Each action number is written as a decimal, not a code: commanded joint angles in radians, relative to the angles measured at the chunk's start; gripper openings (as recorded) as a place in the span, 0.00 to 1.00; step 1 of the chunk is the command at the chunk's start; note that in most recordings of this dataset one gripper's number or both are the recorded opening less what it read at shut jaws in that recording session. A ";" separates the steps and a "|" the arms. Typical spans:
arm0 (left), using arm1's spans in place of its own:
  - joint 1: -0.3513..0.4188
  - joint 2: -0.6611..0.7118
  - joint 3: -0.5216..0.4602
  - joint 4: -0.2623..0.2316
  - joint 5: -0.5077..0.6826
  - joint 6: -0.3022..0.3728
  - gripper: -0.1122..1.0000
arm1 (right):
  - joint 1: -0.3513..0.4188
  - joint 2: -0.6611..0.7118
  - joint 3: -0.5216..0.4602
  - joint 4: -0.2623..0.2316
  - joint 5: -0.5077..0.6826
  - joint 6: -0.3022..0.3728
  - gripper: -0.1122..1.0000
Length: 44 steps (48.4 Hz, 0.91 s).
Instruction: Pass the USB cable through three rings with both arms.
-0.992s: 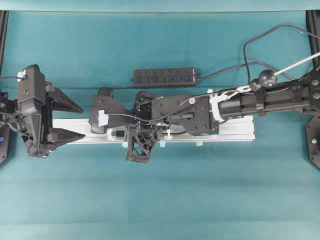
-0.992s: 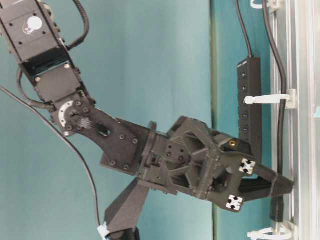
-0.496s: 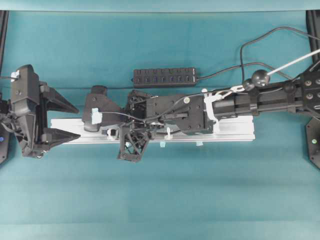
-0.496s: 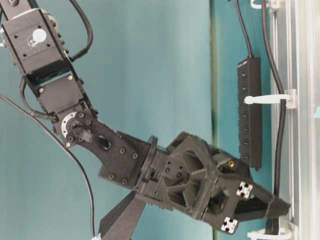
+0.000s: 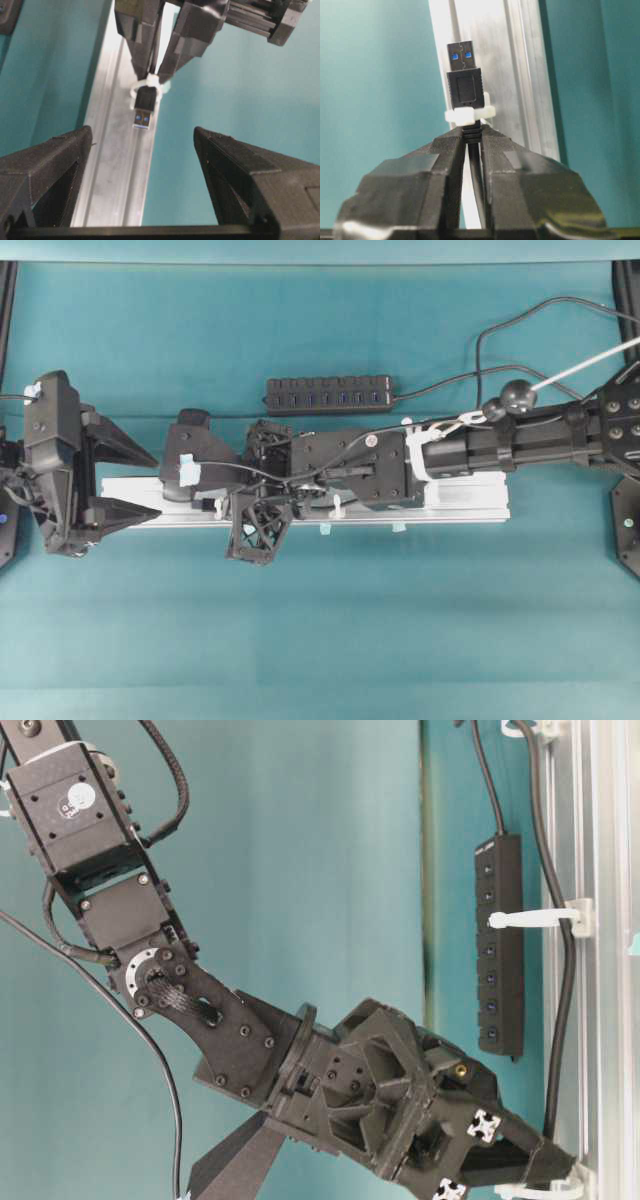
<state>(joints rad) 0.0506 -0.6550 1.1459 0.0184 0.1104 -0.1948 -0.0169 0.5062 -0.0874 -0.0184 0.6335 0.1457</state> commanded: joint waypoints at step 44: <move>-0.017 0.414 -0.051 0.003 -0.325 0.018 0.84 | 0.002 -0.011 0.000 0.025 -0.023 0.005 0.04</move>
<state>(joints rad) 0.0337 -0.2562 1.1152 0.0184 -0.1963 -0.1795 -0.0184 0.5062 -0.0828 0.0031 0.6197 0.1473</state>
